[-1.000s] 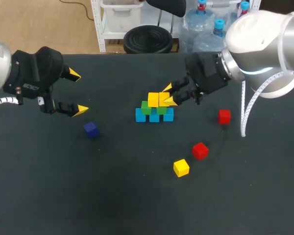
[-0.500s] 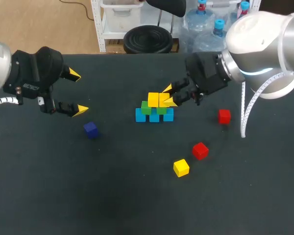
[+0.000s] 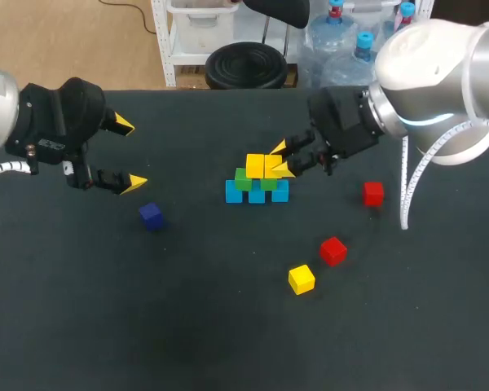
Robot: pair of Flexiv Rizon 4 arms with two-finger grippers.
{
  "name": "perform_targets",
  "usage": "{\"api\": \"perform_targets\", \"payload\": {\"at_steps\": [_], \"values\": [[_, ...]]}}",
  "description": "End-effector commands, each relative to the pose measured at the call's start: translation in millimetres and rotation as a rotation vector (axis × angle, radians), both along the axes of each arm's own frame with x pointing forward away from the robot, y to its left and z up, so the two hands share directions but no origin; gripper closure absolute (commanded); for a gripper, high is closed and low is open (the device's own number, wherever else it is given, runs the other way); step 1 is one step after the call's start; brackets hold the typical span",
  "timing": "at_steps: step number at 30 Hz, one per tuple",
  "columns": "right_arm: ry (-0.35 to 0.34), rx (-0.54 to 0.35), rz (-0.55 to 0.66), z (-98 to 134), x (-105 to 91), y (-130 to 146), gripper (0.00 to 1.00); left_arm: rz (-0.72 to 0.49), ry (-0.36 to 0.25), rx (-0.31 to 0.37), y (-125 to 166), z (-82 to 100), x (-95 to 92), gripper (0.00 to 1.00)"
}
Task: Place the blue cubes, place green cubes on the blue cubes, place the yellow cubes on the green cubes, then place the red cubes on the yellow cubes, and place purple cube on the red cubes.
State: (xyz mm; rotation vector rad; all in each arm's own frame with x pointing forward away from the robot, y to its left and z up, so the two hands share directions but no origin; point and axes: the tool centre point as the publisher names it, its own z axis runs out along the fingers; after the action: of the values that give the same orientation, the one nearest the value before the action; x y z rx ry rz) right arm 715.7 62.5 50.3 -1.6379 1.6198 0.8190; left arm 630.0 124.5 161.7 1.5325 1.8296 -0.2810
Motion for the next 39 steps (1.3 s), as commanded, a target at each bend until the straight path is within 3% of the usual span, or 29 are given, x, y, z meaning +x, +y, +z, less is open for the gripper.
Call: {"api": "perform_targets", "payload": {"at_steps": [1,7,9,10,14,16,27,29,31,32,34,39], "values": [[0.0,-0.002,-0.001,-0.4,0.3,0.7,0.61,-0.005,-0.005,-0.008,2.3,-1.1,-0.7,0.0],[0.002,-0.003,-0.002,-0.4,0.3,0.8,0.5,-0.005,-0.005,-0.008,2.3,-1.1,-0.7,0.0],[0.002,-0.004,-0.002,-0.2,0.5,0.8,0.19,-0.005,-0.005,-0.008,2.3,-1.1,-0.7,0.0],[0.001,-0.004,-0.002,0.1,0.6,0.8,0.15,-0.005,-0.005,-0.008,2.3,-1.1,-0.7,0.0],[-0.001,-0.005,-0.004,0.7,0.9,0.6,0.13,-0.005,-0.005,-0.008,2.3,-1.1,-0.7,0.0],[-0.001,-0.006,-0.006,1.9,1.4,0.1,0.0,-0.005,-0.005,-0.008,2.3,-1.1,-0.7,0.0],[-0.029,-0.006,-0.037,19.0,0.6,-17.1,0.0,-0.005,-0.005,-0.008,2.3,-1.1,-0.7,0.0],[-0.033,-0.006,-0.05,20.4,-0.2,-23.3,0.12,-0.005,-0.005,-0.008,2.3,-1.1,-0.7,0.0],[-0.036,-0.004,-0.062,20.5,-0.5,-28.4,0.53,-0.005,-0.005,-0.008,2.3,-1.1,-0.7,0.0],[-0.038,-0.003,-0.067,20.1,-0.4,-30.3,0.65,-0.005,-0.005,-0.008,2.3,-1.1,-0.7,0.0],[-0.039,-0.002,-0.072,18.6,0.0,-32.9,1.0,-0.005,-0.005,-0.008,2.3,-1.1,-0.7,0.0],[-0.039,0.007,-0.072,14.6,-0.5,-33.1,1.0,-0.005,-0.005,-0.008,2.3,-1.1,-0.7,0.0]]}}
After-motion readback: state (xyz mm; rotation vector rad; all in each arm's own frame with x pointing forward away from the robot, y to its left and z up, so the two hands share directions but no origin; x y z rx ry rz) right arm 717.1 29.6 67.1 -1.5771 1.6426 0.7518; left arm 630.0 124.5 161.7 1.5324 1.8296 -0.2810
